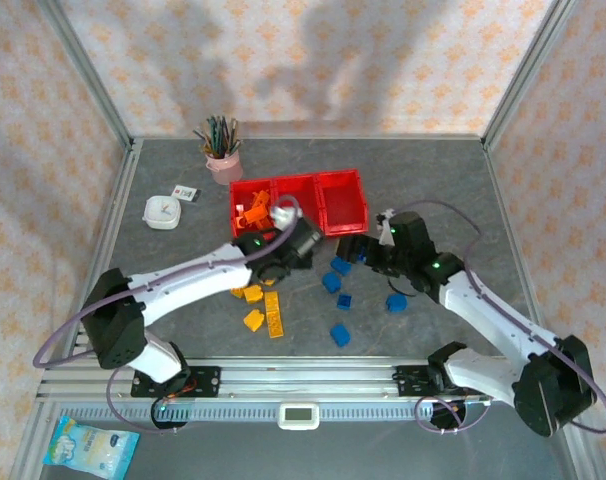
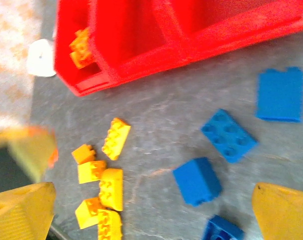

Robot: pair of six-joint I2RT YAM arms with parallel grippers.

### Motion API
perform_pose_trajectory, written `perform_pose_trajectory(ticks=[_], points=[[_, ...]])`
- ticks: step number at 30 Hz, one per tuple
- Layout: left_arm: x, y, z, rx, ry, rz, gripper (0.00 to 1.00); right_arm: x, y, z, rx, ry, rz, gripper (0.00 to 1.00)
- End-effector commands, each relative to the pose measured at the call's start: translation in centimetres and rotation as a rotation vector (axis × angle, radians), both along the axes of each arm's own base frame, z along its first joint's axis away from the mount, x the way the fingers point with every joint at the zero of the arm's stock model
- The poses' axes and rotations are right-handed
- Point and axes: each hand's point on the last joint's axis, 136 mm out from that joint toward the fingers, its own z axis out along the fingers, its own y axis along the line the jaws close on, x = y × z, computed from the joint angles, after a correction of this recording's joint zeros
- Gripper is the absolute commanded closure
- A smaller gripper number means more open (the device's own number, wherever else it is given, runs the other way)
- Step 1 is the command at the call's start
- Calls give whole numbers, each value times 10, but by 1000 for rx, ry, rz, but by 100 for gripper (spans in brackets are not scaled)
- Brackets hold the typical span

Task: Sort the legos into containers by color
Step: Place the lego in the container, then pick up the lego from the bottom-center of the table.

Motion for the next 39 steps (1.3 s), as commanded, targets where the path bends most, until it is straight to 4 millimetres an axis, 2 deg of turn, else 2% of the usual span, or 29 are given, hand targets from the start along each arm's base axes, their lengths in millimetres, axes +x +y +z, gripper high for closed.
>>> perform_pose_trajectory(ticks=[1, 5, 9, 11, 14, 16, 18, 23, 29, 32, 37, 39], points=[[35, 55, 6, 136, -59, 89, 65, 18, 26, 29, 58, -87, 22, 0], [84, 92, 3, 179, -75, 177, 65, 32, 36, 34, 64, -107, 15, 0], [128, 114, -15, 224, -43, 231, 65, 40, 41, 37, 63, -116, 18, 0], [146, 116, -27, 223, -28, 234, 65, 43, 42, 36, 51, -113, 19, 0], [162, 126, -37, 261, -2, 261, 62, 46, 41, 34, 30, -113, 17, 0], [168, 127, -39, 268, 7, 256, 49, 47, 40, 31, 13, -112, 14, 0], [170, 123, -33, 255, 5, 238, 45, 47, 38, 27, -5, -104, 14, 0], [156, 120, -5, 184, -30, 224, 41, 45, 32, 14, -58, -84, 4, 0], [106, 87, 21, 56, -82, 107, 37, 37, 15, -16, -194, -28, -11, 0], [73, 73, 20, 14, -87, 67, 36, 27, 6, -33, -262, 16, -14, 1], [18, 51, 3, -110, -80, -25, 30, 7, -12, -55, -371, 72, -49, 0], [-1, 42, -4, -180, -68, -36, 27, -2, -12, -64, -397, 90, -47, 0]])
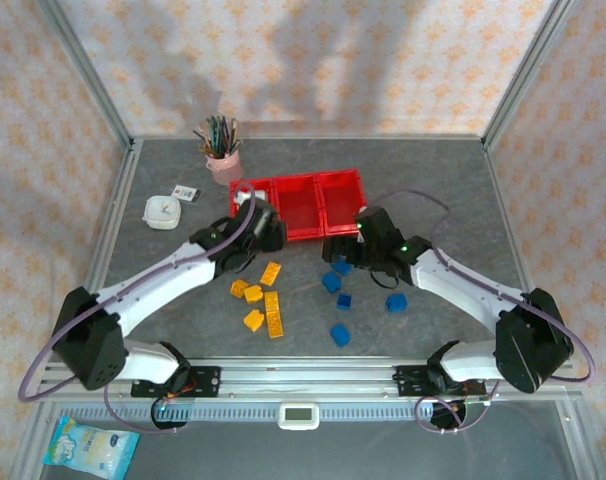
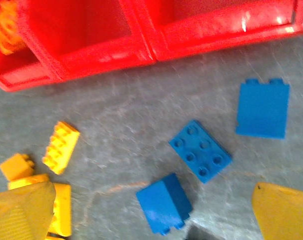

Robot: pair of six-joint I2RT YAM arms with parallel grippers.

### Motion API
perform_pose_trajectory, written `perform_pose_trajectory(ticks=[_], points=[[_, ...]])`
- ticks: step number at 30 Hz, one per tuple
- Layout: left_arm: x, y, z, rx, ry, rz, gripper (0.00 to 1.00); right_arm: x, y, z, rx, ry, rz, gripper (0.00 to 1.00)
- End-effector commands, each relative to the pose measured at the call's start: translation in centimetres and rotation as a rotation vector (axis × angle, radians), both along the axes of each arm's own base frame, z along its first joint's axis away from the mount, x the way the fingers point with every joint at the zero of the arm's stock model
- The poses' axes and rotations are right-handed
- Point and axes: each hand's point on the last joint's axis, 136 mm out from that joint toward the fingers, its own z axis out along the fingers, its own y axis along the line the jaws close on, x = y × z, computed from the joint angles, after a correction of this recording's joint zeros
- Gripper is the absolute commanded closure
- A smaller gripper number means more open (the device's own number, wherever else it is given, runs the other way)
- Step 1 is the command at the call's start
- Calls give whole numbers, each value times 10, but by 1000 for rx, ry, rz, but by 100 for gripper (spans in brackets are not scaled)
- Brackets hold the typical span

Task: Sort the legos into containers by color
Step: Pick up the lego from the bottom-center of the table.

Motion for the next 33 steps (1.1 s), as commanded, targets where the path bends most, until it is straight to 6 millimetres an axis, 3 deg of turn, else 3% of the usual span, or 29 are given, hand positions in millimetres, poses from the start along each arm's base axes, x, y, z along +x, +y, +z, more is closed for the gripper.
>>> perform_pose_trajectory(ticks=[1, 7, 11, 15, 29, 33], points=[[-24, -18, -6, -144, 8, -20, 26, -19, -15, -22, -111, 43, -29, 0], [-61, -35, -18, -249, 24, -47, 17, -44, -16, -49, -207, 105, -46, 5], [-73, -44, -21, -312, 22, -87, 7, -59, -5, -64, -195, 146, -63, 9], [-75, -38, -23, -307, 20, -70, 1, -62, -4, -78, -233, 157, -107, 18], [-76, -29, -27, -317, 18, -19, 1, -61, 3, -96, -257, 163, -113, 49], [-75, -28, -27, -307, 21, -13, 1, -60, 1, -98, -289, 161, -92, 54]])
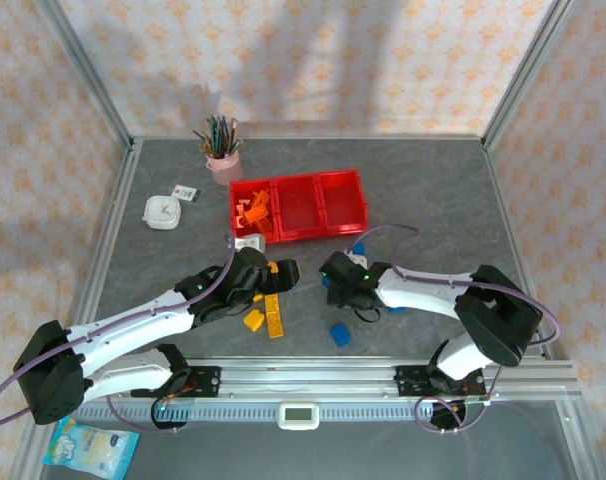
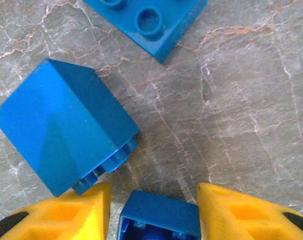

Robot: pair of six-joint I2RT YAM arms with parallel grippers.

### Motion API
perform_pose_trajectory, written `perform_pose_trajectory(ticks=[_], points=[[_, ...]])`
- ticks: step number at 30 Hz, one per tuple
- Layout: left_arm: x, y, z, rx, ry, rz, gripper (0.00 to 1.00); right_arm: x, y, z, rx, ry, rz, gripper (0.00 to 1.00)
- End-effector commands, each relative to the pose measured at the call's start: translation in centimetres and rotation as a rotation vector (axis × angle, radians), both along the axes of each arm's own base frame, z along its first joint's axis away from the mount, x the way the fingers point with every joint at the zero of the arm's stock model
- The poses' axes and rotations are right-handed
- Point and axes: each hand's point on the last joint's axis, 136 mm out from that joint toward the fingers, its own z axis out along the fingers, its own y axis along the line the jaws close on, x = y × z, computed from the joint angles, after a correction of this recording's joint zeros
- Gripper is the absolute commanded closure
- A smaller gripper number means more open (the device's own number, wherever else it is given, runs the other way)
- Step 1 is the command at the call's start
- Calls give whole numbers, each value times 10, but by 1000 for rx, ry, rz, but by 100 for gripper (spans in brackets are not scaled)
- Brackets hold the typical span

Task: Sort the legos into containers by color
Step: Pick up the lego from the bottom-center of the table, then place the lego in the container.

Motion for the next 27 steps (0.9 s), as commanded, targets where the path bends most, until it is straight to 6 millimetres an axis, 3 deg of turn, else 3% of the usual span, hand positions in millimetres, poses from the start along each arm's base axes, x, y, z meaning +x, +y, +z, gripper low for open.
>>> perform_pose_trajectory(ticks=[1, 6, 9, 17, 23, 27], points=[[3, 5, -1, 14, -11, 36, 1, 6, -4, -3, -56, -27, 6, 56], [4, 5, 2, 23, -14, 34, 1, 8, -5, 4, -73, -42, 26, 67], [5, 6, 6, 13, -29, 35, 1, 11, -2, 15, -57, -66, 42, 68], [12, 24, 30, 14, -85, 90, 1, 34, 11, 76, -14, -188, 87, 71], [30, 56, 53, 27, -131, 179, 1, 84, 41, 130, 78, -324, 110, 72], [43, 72, 64, 40, -157, 216, 1, 130, 69, 149, 112, -389, 135, 71]])
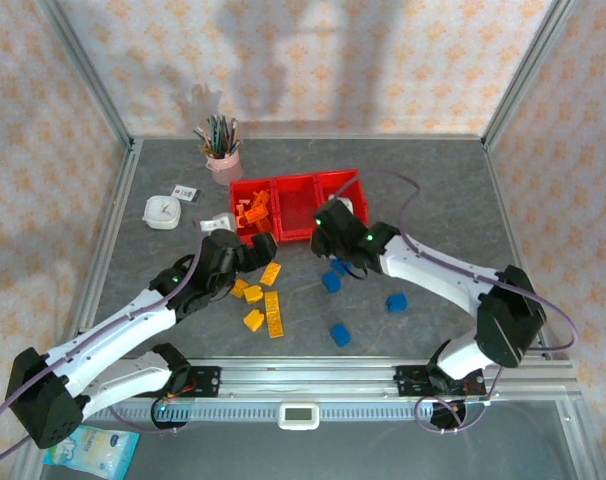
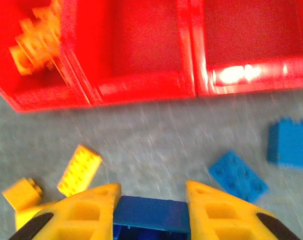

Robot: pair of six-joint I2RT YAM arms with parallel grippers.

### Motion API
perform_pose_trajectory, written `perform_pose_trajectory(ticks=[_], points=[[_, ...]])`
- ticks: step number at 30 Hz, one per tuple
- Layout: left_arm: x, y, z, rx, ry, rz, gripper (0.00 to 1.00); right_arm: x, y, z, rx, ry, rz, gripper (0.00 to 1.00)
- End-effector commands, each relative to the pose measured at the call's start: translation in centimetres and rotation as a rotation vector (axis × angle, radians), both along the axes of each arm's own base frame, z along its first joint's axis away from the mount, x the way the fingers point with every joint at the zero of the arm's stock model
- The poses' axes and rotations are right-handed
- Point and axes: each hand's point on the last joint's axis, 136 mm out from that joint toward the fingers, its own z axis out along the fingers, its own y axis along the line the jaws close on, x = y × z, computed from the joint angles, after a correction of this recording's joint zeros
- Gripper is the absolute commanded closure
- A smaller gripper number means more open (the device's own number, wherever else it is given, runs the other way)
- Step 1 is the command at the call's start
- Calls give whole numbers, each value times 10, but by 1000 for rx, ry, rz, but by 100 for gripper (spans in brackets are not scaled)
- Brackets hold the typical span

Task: Sort the legos into containers by color
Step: Place the lego in the container, then pick up the lego from the bottom-center of the table.

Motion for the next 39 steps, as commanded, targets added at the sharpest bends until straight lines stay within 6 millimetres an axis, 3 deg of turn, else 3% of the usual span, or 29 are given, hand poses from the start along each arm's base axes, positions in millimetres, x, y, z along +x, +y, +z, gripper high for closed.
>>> perform_pose_trajectory(ticks=[1, 7, 11, 14, 16, 20, 24, 27, 39], points=[[7, 14, 15, 50, -26, 23, 1, 42, 20, 11, -18, -77, 38, 71], [19, 22, 18, 82, -28, 62, 1, 103, 47, 18, -25, -159, 42, 71], [21, 25, 18, 83, -28, 87, 1, 136, 58, 1, -65, -157, 36, 71], [21, 27, 18, 81, -35, 91, 1, 151, 64, -10, -89, -158, 35, 67], [21, 27, 19, 81, -37, 90, 1, 157, 67, -13, -97, -152, 35, 59], [21, 28, 22, 86, -37, 88, 1, 161, 71, 7, -85, -179, 44, 51], [21, 26, 25, 72, -42, 80, 1, 153, 63, 30, -75, -205, 46, 46], [19, 25, 26, 60, -42, 73, 1, 134, 55, 36, -40, -198, 62, 43], [4, 3, 18, -33, -40, -21, 1, 36, -14, -3, -17, -93, 29, 33]])
